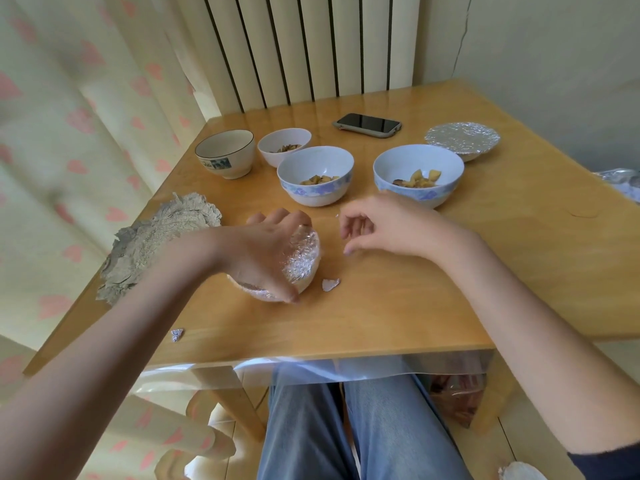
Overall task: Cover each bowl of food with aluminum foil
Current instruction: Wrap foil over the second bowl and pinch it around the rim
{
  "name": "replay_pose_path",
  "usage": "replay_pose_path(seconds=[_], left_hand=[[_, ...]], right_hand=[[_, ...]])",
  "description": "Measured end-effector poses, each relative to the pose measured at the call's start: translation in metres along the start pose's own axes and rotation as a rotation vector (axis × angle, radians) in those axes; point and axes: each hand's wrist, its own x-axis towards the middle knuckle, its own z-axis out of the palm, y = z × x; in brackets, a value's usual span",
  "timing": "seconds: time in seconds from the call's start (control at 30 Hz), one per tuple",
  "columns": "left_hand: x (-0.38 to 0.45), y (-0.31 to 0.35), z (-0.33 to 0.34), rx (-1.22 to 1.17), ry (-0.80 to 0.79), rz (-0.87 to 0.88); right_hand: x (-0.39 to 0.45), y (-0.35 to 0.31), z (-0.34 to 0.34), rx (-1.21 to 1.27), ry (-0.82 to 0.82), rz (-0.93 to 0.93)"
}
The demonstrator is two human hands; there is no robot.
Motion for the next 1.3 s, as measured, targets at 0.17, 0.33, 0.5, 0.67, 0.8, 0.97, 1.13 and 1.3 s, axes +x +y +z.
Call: replay_pose_path(seconds=[0.17, 0.33, 0.5, 0.67, 0.8, 0.97, 1.13, 1.3], left_hand=[[-0.002, 0.006, -0.005, -0.014, -0.057, -0.189], [-0.014, -0.012, -0.017, 0.056, -0.137, 0.052], [-0.012, -0.007, -0.009, 0.029, -0.047, 0.153], [-0.010, -0.005, -0.007, 0.063, -0.029, 0.046], [-0.008, -0.004, -0.009, 0.090, -0.058, 0.029], [-0.007, -0.005, -0.009, 0.070, -0.062, 0.057], [-0.005, -0.006, -0.010, 0.076, -0.080, 0.048], [-0.005, -0.006, -0.009, 0.058, -0.089, 0.047]], right_hand=[[-0.034, -0.014, 0.030, 0.157, 0.138, 0.054], [-0.046, -0.038, 0.052, 0.199, 0.171, 0.084], [-0.044, -0.056, 0.069, 0.137, 0.281, 0.122], [-0.037, -0.059, 0.068, 0.091, 0.353, 0.132], [-0.033, -0.057, 0.064, 0.105, 0.358, 0.097], [-0.030, -0.051, 0.065, 0.157, 0.355, 0.036], [-0.025, -0.044, 0.061, 0.191, 0.330, 0.020], [-0.014, -0.046, 0.039, 0.034, 0.285, 0.099]])
